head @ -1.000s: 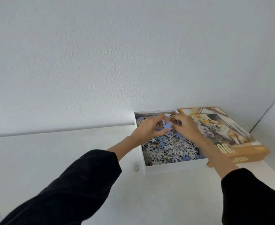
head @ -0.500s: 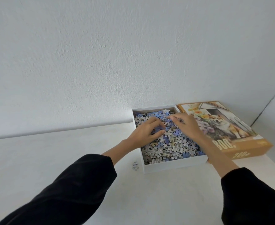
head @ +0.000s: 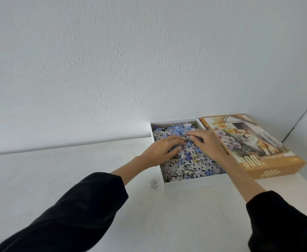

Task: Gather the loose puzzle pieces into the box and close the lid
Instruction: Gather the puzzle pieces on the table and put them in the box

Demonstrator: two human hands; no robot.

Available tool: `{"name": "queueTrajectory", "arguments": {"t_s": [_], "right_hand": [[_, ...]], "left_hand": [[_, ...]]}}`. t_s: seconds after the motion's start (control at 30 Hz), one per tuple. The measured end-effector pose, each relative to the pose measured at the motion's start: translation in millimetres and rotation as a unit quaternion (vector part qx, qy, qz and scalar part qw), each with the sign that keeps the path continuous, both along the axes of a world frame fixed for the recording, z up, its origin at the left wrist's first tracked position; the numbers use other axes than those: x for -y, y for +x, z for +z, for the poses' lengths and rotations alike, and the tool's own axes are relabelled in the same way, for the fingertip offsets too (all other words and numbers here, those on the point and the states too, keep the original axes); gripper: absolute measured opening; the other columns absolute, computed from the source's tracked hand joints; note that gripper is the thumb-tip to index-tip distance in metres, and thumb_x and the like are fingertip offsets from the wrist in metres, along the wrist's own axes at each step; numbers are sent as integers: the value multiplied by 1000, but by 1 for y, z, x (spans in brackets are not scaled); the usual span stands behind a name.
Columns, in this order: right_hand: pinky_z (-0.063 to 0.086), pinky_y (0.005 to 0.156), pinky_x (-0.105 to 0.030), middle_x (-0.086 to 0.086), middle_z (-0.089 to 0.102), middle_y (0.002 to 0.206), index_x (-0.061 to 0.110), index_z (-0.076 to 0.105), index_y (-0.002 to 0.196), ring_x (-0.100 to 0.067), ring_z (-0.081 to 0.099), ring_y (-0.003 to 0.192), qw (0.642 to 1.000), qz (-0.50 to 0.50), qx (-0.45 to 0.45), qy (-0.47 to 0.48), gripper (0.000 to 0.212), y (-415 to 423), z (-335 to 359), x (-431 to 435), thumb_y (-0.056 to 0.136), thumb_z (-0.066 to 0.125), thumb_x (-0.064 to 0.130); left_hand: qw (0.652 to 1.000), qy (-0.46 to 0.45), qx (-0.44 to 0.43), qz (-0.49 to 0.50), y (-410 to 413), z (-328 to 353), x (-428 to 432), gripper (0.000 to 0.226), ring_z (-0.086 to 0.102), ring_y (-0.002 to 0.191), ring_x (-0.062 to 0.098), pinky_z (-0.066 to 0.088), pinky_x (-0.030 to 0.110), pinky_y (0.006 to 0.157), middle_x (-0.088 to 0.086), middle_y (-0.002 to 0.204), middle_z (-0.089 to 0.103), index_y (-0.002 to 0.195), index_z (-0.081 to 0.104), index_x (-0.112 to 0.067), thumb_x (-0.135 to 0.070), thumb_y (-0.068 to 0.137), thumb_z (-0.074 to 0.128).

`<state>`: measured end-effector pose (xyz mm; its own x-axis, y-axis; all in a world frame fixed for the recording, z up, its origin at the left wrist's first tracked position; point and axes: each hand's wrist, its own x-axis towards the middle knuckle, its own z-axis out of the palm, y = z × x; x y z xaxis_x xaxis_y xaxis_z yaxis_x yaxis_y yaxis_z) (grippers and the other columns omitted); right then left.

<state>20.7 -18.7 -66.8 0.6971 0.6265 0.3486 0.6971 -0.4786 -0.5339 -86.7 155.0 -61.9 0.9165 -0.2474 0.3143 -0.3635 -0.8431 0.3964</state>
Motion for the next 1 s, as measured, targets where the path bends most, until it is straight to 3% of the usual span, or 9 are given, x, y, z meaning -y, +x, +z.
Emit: {"name": "queueTrajectory", "arguments": {"t_s": [0.07,0.13,0.33,0.47,0.57,0.77,0.9,1.0], "right_hand": [[41,93,-22,0,66,114,16,66,112,-9,58,106,999,-4,11,30,24,-5,3,-4,93,52,17],[40,95,-24,-1,65,115,15,66,113,-13,56,111,999,1,6,49,25,-15,8,-10,93,51,14],[41,94,-24,1,64,116,16,65,115,-12,55,110,996,50,-14,78,26,-59,23,-34,93,50,12],[39,90,-10,1,64,115,14,65,114,-6,54,108,992,89,-17,87,26,-99,25,-53,92,52,8],[42,94,-20,1,64,115,13,66,111,-8,55,109,990,109,-22,85,26,-134,17,-68,91,52,6],[30,95,-12,6,57,124,23,64,114,-6,46,120,994,107,-20,7,29,-183,-25,-84,90,53,11],[31,105,-29,-4,53,131,19,62,118,-17,45,124,998,31,18,-44,33,-194,-39,-89,87,57,9],[27,107,-33,-7,48,136,18,58,123,-22,40,128,997,-17,13,-74,38,-201,-44,-90,86,57,9]], "left_hand": [[998,-41,36,9,-8,5,-6,26,59,102,18,47,35,86,3,116,60,114,62,-9,-19,99,43],[993,-82,76,25,-17,10,-14,22,59,94,16,49,39,80,2,105,62,106,64,-7,-15,98,44],[986,-134,89,43,-63,24,-48,20,61,94,10,50,24,85,2,101,65,105,64,-8,-12,97,46],[989,-120,67,61,-118,19,-83,20,61,97,4,48,19,88,-3,102,66,105,64,-12,-11,96,47],[989,-104,44,93,-170,8,-115,20,62,97,3,49,23,89,-10,103,65,105,65,-17,-14,96,47],[979,-72,3,190,-278,-16,-179,21,59,99,-2,50,32,88,-22,105,62,103,62,-32,-37,95,43],[969,-46,-46,238,-343,-24,-220,27,56,105,1,47,34,94,-20,112,60,109,59,-33,-45,92,41],[965,-24,-71,251,-387,-33,-246,53,49,116,2,39,29,101,-20,123,52,118,54,-38,-71,85,30]]}}
